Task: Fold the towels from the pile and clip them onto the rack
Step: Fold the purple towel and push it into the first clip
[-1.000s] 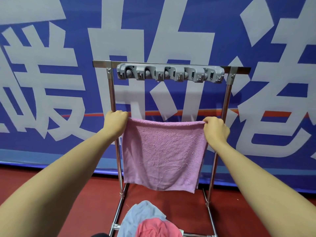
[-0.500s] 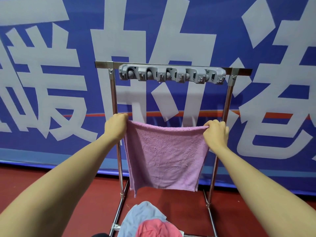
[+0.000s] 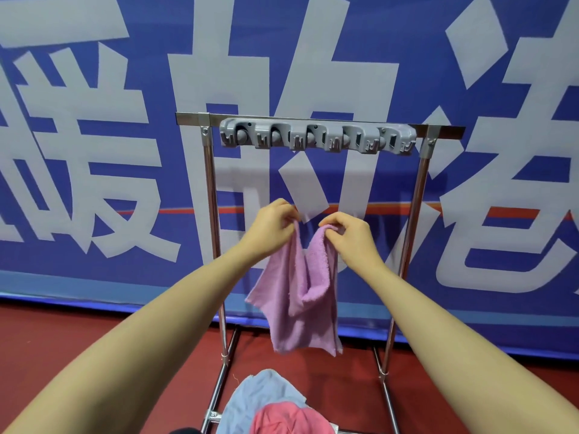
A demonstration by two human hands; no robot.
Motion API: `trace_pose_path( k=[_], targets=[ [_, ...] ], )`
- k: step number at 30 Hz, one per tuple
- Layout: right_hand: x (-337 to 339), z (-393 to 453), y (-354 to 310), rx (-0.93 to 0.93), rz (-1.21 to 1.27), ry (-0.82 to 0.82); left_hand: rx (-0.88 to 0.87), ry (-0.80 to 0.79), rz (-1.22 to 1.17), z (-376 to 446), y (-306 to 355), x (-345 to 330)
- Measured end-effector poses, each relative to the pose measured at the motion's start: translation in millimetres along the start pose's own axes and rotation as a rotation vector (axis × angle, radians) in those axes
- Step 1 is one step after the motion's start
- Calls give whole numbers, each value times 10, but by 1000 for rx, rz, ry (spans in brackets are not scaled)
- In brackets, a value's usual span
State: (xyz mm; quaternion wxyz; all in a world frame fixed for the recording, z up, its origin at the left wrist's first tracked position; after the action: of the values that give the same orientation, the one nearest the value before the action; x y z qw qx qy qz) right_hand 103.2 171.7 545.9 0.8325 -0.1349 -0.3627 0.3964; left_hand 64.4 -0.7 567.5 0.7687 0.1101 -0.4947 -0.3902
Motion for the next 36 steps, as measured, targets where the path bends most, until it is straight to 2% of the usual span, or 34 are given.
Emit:
trace_pose_path(
  k=[10, 13, 15, 17, 22, 31, 36],
  targets=[
    [-39, -49, -59, -61, 164, 55, 0, -100, -217, -85, 106, -247],
    [-46, -48, -23, -98, 257, -1, 26, -155, -358, -122, 153, -254],
    [-47, -58, -6, -129, 295, -44, 14, -206, -351, -151, 191, -251],
    [-40, -68, 11, -143, 256, -52, -3, -219, -296, -166, 206, -239],
    [-20, -78, 0, -114, 203, 30, -71, -83, -32, -179, 68, -283],
    [137, 128, -8, -90, 188, 269, -170, -150, 200, -316, -91, -396],
    [245, 211, 29, -91, 147, 362, -107, -226, 560, -277, -153, -414]
  ],
)
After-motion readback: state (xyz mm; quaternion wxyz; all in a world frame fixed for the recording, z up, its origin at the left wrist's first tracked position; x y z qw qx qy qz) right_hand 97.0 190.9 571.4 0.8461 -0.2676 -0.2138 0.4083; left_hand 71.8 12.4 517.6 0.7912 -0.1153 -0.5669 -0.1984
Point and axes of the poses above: each hand's wrist, its own z-axis towards the middle knuckle, its own x-axis out of the back of the hand, y = z × x, the point moved 1 cm from there along z, towards the middle knuckle, and after that the axes turned 15 degrees about x, right-handed, at the moved point
